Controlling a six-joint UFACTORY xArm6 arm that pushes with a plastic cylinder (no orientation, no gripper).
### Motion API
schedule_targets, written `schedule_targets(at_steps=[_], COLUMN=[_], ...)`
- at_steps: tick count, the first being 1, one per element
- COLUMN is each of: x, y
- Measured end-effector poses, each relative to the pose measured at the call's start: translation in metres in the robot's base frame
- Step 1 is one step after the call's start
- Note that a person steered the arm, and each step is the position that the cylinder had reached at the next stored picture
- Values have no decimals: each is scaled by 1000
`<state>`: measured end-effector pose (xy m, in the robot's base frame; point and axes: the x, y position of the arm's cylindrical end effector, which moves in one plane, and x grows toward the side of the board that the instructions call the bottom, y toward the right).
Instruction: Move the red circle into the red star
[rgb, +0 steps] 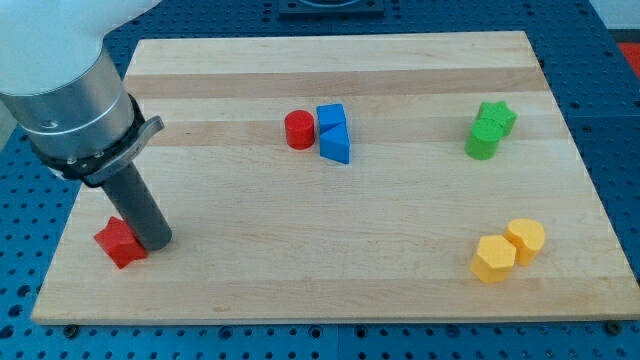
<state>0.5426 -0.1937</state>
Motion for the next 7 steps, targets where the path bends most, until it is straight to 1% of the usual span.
schedule_targets(at_steps=[1,2,3,4,5,6,7], x=[-14,-48,-85,-133,-177,-215,-228], y=[14,37,45,45,60,91,126])
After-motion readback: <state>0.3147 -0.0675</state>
